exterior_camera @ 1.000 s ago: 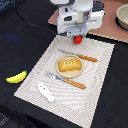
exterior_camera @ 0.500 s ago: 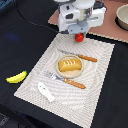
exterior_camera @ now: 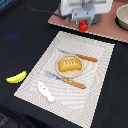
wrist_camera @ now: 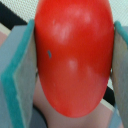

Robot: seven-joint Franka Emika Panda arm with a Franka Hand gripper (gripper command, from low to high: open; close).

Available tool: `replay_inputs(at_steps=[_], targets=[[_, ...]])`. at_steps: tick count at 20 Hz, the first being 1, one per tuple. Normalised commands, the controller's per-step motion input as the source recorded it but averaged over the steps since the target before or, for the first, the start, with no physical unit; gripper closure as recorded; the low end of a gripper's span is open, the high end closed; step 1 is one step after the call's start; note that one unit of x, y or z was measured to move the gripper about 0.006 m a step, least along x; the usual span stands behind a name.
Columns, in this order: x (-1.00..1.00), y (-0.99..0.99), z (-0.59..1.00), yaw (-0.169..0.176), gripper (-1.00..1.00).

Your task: Interact with the objects in diverse but meaningful ways.

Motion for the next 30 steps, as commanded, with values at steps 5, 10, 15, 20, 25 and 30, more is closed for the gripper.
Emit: replay_inputs(at_steps=[5, 10, 15, 20, 25, 30], targets=[[-0.84, -0.49, -0.05, 0.000, 1.00], [-0.71, -0.75, -0.35, 0.000, 1.00], [-0.66, -0.81, -0.46, 0.000, 1.00], [-0.65, -0.82, -0.48, 0.000, 1.00], [-0.66, -0.82, -0.47, 0.000, 1.00], [-0.65, -0.81, -0.48, 0.000, 1.00]])
